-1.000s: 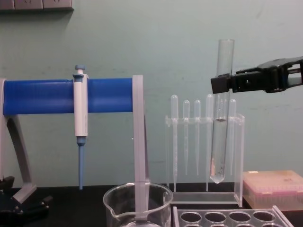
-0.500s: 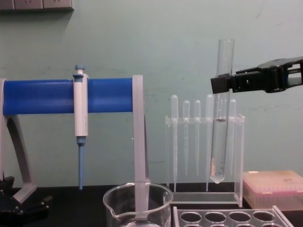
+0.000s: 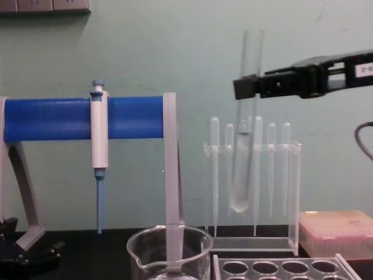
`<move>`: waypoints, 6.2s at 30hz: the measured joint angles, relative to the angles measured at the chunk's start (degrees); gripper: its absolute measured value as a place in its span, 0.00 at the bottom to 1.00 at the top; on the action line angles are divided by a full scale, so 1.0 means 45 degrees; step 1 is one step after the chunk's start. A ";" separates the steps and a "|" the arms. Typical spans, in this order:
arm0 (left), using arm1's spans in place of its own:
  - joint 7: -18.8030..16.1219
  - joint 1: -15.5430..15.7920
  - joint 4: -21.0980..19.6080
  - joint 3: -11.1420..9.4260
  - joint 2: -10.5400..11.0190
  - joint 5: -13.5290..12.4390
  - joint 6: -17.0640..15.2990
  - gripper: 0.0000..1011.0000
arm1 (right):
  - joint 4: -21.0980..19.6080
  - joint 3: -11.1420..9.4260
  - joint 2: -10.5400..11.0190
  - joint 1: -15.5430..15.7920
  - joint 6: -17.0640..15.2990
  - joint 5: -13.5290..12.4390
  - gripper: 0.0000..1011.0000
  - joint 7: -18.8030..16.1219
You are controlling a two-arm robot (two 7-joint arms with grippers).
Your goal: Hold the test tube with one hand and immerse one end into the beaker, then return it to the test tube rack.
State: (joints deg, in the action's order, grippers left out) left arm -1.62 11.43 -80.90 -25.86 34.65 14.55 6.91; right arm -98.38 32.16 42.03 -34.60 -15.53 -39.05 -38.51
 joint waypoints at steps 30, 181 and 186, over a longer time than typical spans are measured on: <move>0.0000 0.0000 0.0000 0.0000 0.0000 0.0000 0.0000 0.99 | 0.2246 0.2025 -0.2386 -0.1247 0.0590 0.1026 0.24 -0.0138; 0.0000 -0.0001 0.0000 0.0000 0.0000 0.0000 0.0000 0.99 | 0.3869 0.1710 -0.3530 0.0643 0.1840 0.2970 0.24 0.0233; 0.0000 0.0000 0.0000 0.0001 0.0000 0.0000 0.0000 0.99 | 0.3868 0.1709 -0.3530 0.0644 0.1840 0.2970 0.24 0.0234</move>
State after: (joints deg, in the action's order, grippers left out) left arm -1.62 11.43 -80.90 -25.86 34.64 14.55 6.91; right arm -80.97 39.85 26.15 -31.70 -7.25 -25.68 -37.46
